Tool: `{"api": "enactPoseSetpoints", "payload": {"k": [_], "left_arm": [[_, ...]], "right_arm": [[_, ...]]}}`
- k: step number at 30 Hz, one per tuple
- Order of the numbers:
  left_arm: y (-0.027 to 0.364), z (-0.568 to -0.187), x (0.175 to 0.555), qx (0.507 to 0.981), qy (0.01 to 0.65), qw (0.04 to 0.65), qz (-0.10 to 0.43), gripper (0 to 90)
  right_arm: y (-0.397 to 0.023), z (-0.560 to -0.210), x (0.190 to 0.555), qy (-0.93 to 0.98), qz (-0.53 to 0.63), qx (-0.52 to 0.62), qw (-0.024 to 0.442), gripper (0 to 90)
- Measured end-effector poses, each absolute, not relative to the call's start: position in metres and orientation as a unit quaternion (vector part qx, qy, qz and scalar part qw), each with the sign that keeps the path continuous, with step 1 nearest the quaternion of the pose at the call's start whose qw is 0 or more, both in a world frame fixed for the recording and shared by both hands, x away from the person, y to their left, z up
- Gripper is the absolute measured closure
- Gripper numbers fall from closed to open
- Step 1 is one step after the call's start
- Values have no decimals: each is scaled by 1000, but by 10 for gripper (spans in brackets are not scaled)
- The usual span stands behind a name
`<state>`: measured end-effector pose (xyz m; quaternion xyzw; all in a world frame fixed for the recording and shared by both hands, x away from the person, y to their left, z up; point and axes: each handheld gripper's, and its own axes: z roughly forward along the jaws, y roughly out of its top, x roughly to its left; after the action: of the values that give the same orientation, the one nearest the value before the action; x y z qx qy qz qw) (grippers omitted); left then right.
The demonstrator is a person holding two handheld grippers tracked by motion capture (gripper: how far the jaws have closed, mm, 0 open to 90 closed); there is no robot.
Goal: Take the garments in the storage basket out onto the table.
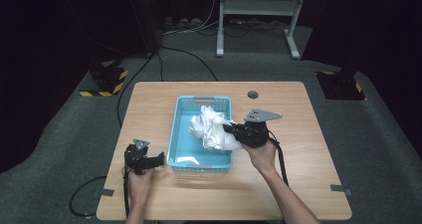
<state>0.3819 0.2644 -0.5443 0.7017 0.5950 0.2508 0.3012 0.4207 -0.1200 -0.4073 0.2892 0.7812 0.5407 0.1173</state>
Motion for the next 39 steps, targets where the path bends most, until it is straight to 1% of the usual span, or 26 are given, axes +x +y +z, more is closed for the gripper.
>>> {"api": "enactPoseSetpoints", "payload": {"k": [8,39], "left_arm": [[264,-544,382,702,595,301,251,64],[264,-544,381,702,595,301,251,64]], "right_arm": [[-130,-397,419,771,552,291,128,841],[-175,-383,415,737,573,317,168,843]]}}
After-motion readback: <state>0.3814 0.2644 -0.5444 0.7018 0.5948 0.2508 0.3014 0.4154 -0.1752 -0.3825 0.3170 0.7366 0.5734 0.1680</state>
